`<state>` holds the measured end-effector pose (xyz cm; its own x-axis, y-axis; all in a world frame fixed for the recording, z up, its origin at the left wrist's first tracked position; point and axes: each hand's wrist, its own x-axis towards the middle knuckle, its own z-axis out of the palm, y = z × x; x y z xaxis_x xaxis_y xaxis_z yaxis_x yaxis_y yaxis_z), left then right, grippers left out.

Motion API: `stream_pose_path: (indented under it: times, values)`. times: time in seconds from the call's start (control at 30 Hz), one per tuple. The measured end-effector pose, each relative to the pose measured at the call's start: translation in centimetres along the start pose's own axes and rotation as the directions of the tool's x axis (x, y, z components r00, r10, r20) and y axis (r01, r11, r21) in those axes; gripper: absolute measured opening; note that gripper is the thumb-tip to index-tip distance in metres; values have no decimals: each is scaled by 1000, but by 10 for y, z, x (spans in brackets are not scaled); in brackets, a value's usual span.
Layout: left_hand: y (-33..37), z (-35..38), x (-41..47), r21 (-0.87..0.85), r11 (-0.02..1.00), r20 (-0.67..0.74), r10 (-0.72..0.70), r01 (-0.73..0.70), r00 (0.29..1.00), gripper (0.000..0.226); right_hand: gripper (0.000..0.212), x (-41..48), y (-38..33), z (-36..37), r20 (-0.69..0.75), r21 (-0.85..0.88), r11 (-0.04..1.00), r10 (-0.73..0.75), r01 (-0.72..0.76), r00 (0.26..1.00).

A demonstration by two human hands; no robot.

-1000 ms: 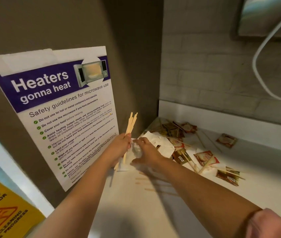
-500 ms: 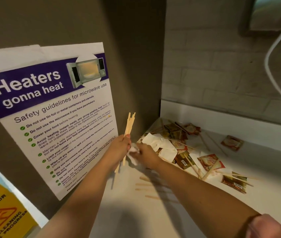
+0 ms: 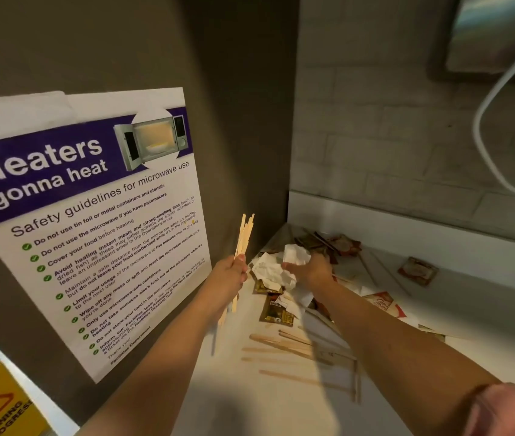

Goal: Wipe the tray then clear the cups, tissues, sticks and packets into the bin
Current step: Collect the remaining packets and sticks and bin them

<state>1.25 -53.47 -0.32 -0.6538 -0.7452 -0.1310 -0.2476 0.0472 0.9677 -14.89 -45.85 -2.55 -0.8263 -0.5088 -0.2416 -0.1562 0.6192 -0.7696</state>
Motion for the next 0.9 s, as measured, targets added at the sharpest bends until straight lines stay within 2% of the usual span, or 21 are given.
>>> stream_pose_path:
  times: [0.13, 0.23, 0.33, 0.47, 0.57, 0.67, 0.77, 0.9]
  values:
    - [-5, -1, 2, 13, 1000, -16, -2, 2, 1000, 31, 61, 2, 2, 9, 48, -324, 944, -40, 53, 998]
    - [-7, -3, 1, 12, 1000, -26, -22, 22, 999, 31, 33, 1, 2, 12, 28, -355, 930, -90, 94, 996]
    - [-10, -5, -1, 3, 999, -24, -33, 33, 999, 32, 24, -1, 5, 14, 27, -348, 928, -128, 130, 991]
    - [-10, -6, -5, -29, 999, -24, -39, 38, 999, 32, 35, -10, -1, 6, 50, -197, 961, -189, 195, 981]
    - [-8, -5, -9, -45, 998, -26, -45, 44, 999, 29, 32, -22, -14, -8, 56, -113, 965, -233, 238, 971]
    - [-2, -4, -15, -104, 994, -16, -42, 40, 999, 30, 42, -35, -23, -21, 45, 70, 975, -214, 211, 976]
    - [6, 0, -21, -135, 990, -10, -39, 37, 999, 31, 35, -47, -28, -26, 40, 260, 946, -210, 193, 977]
    - [16, 10, -26, -138, 989, -19, -50, 47, 999, 32, 28, -63, -31, -27, -22, 261, 927, -272, 268, 962]
